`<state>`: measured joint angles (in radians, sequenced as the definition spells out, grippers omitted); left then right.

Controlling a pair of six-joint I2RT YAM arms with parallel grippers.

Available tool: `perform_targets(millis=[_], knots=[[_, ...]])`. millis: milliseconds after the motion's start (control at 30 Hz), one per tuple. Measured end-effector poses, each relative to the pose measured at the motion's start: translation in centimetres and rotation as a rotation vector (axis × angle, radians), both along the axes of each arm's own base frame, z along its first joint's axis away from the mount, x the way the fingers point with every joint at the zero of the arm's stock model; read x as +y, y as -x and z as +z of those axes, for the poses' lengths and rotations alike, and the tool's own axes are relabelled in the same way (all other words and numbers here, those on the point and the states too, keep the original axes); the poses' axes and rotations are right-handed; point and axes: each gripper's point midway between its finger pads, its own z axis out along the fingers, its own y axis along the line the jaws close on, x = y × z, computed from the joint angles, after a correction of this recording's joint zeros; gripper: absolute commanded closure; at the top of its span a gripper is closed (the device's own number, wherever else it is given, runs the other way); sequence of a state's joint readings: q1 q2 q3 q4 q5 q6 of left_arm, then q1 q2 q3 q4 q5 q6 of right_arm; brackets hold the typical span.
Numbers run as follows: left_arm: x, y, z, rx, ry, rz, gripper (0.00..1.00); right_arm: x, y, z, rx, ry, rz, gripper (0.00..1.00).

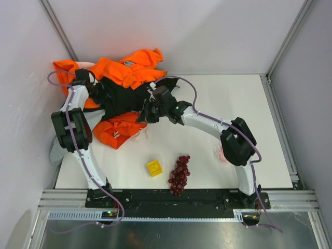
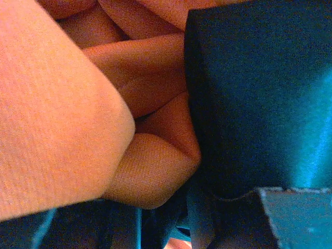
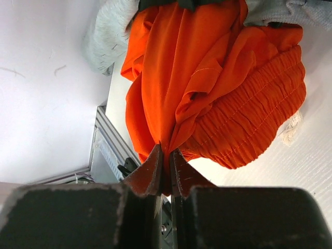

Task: Pick out a specific cloth from the pile

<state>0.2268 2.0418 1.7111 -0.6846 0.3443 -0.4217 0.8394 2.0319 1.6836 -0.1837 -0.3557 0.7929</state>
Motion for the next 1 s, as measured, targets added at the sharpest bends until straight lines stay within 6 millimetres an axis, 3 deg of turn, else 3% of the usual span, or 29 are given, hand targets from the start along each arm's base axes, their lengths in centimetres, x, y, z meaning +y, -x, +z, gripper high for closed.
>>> perform_targets(millis=[367, 633, 833, 1000], knots=[[0.0, 0.0, 0.0, -0.002, 0.001, 0.001, 0.62, -1.8, -0.5, 4.2, -0.044, -0.005, 0.002, 1.0], [0.0, -0.1, 0.0, -0.001, 0.004, 0.004, 0.61, -4.9, -1.4, 7.6, -0.078, -0.012, -0.031, 1.0], [0.0, 0.0, 0.0, 0.0, 0.005, 0.004, 0.61, -9.0, -2.3, 11.8, -0.133, -0.026, -0.082, 1.0], [0.0, 0.0, -0.1, 0.003, 0.004, 0.004, 0.61, -13.1, -2.7, 17.0, -0.223, -0.067, -0.143, 1.0]])
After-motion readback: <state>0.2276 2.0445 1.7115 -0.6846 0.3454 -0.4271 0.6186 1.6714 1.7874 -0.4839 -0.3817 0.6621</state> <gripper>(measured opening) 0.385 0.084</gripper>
